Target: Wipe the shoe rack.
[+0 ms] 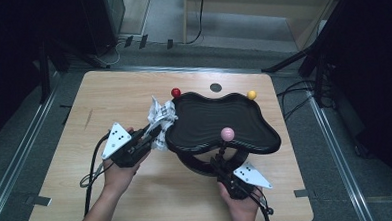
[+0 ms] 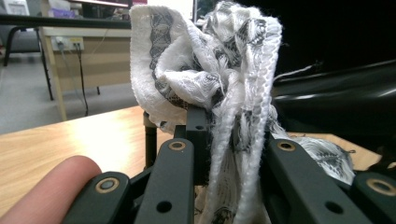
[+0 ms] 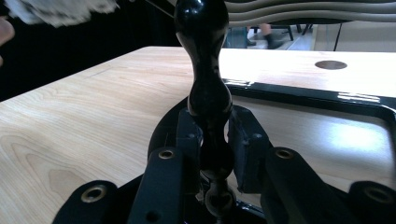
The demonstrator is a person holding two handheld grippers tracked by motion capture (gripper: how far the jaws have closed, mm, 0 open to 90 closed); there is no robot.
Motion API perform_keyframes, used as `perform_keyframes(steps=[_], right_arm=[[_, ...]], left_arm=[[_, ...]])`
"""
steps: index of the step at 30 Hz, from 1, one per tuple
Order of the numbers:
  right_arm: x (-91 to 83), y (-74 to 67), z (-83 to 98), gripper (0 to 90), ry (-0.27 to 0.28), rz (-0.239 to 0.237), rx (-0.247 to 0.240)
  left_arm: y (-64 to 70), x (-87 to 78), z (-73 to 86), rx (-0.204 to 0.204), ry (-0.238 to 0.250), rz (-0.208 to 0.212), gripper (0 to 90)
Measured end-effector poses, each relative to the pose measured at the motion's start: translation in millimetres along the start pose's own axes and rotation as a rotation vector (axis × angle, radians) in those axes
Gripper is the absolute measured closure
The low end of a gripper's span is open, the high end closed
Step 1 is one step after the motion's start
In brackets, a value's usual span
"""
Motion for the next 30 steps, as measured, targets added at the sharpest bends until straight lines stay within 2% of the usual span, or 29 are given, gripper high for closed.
perform_keyframes(steps=[7, 10, 12, 16, 18, 20, 21, 22, 25, 28, 30], right_arm=[[-6.7, 12.6, -3.5, 75.4, 0.005, 0.012, 0.010], [-8.9, 18.7, -5.4, 75.3, 0.014, 0.028, 0.018], [-9.4, 21.4, -6.1, 75.3, 0.020, 0.034, 0.022], [-9.5, 22.5, -6.6, 75.3, 0.017, 0.037, 0.026], [-9.4, 22.7, -6.7, 75.3, 0.017, 0.041, 0.028], [-9.3, 22.8, -6.8, 75.3, 0.017, 0.042, 0.029], [-9.3, 22.8, -6.8, 75.3, 0.017, 0.041, 0.031], [-9.3, 22.8, -6.8, 75.3, 0.017, 0.040, 0.031], [-9.2, 23.3, -7.3, 75.3, 0.018, 0.044, 0.025], [-9.3, 23.3, -7.6, 75.3, 0.016, 0.050, 0.028], [-10.0, 24.8, -8.2, 75.3, 0.018, 0.058, 0.028]], left_arm=[[-1.5, 28.2, 13.3, 0.022, -0.078, -0.002, 77.9], [-4.1, 39.2, 18.6, 0.020, -0.120, -0.008, 78.3], [-8.0, 46.5, 24.8, 0.017, -0.166, -0.023, 79.2], [-20.1, 57.8, 45.5, -0.034, -0.286, -0.081, 79.5], [-26.6, 60.5, 57.9, -0.078, -0.337, -0.108, 79.3], [-30.6, 62.4, 70.1, -0.136, -0.375, -0.116, 79.0], [-30.8, 64.0, 75.3, -0.157, -0.386, -0.111, 78.7], [-29.4, 66.8, 80.7, -0.176, -0.399, -0.090, 78.3], [-23.9, 73.8, 87.5, -0.202, -0.404, -0.048, 77.2], [-14.7, 78.2, 92.0, -0.229, -0.439, 0.019, 76.7], [-8.5, 74.9, 93.8, -0.201, -0.494, 0.032, 76.8]])
Point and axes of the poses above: each handheld gripper's, and its own axes: x roughly forward along the jaws, z roughly out of its underside, y roughly to its right, the point moved 6 cm from there along x, roughly forward along the jaws, and after that the axes turned 13 degrees about x, right-handed, at the moved point
